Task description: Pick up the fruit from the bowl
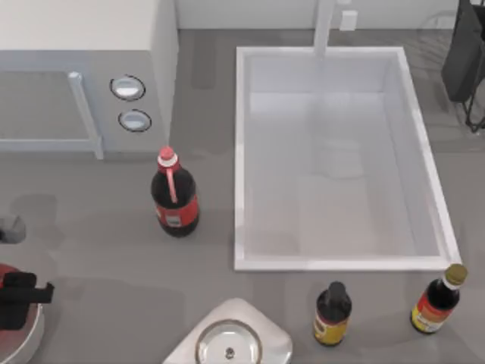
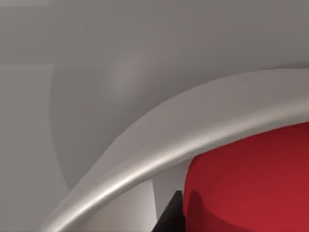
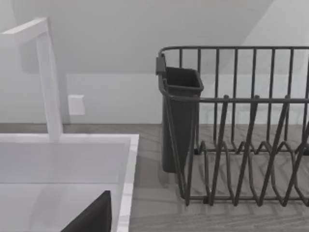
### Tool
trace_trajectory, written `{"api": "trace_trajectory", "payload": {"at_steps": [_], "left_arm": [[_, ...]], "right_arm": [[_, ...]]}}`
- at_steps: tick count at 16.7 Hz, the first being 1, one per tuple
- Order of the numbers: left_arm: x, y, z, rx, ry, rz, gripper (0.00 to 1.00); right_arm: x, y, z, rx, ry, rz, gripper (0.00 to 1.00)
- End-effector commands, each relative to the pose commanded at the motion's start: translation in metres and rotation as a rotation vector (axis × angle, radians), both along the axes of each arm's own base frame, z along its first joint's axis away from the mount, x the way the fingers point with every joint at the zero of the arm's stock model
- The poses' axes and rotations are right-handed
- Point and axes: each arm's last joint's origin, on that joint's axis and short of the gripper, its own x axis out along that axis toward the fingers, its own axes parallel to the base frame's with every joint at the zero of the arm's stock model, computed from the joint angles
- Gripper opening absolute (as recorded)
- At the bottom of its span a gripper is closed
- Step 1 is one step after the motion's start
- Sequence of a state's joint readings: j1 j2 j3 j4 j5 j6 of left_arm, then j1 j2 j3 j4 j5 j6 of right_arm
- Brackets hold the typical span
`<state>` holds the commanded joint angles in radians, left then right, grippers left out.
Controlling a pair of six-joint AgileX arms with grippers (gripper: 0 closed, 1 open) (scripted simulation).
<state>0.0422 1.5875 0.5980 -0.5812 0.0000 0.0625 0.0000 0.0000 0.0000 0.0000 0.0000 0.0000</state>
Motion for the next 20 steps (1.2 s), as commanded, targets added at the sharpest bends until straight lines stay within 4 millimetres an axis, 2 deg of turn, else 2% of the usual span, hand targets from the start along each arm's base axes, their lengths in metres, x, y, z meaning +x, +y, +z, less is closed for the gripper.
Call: {"api": "trace_trajectory", "payload": {"at_steps": [8,9,12,15,17,20], "left_arm": [[0.0,0.0,0.0,0.0,0.0,0.0,0.0],[-0.008,0.001,0.035,0.009,-0.045,-0.043,0.0],[-0.003,0.001,0.041,0.008,-0.04,-0.044,0.0],[0.012,0.002,0.068,0.008,-0.027,-0.044,0.0],[0.023,0.002,0.1,0.007,-0.02,-0.045,0.0],[0.031,0.002,0.162,0.007,-0.007,-0.045,0.0]], "right_arm": [[0.0,0.0,0.0,0.0,0.0,0.0,1.0],[0.0,0.0,0.0,0.0,0.0,0.0,1.0],[0.0,0.0,0.0,0.0,0.0,0.0,1.0],[0.0,0.0,0.0,0.0,0.0,0.0,1.0],[0.0,0.0,0.0,0.0,0.0,0.0,1.0],[0.0,0.0,0.0,0.0,0.0,0.0,1.0]]}}
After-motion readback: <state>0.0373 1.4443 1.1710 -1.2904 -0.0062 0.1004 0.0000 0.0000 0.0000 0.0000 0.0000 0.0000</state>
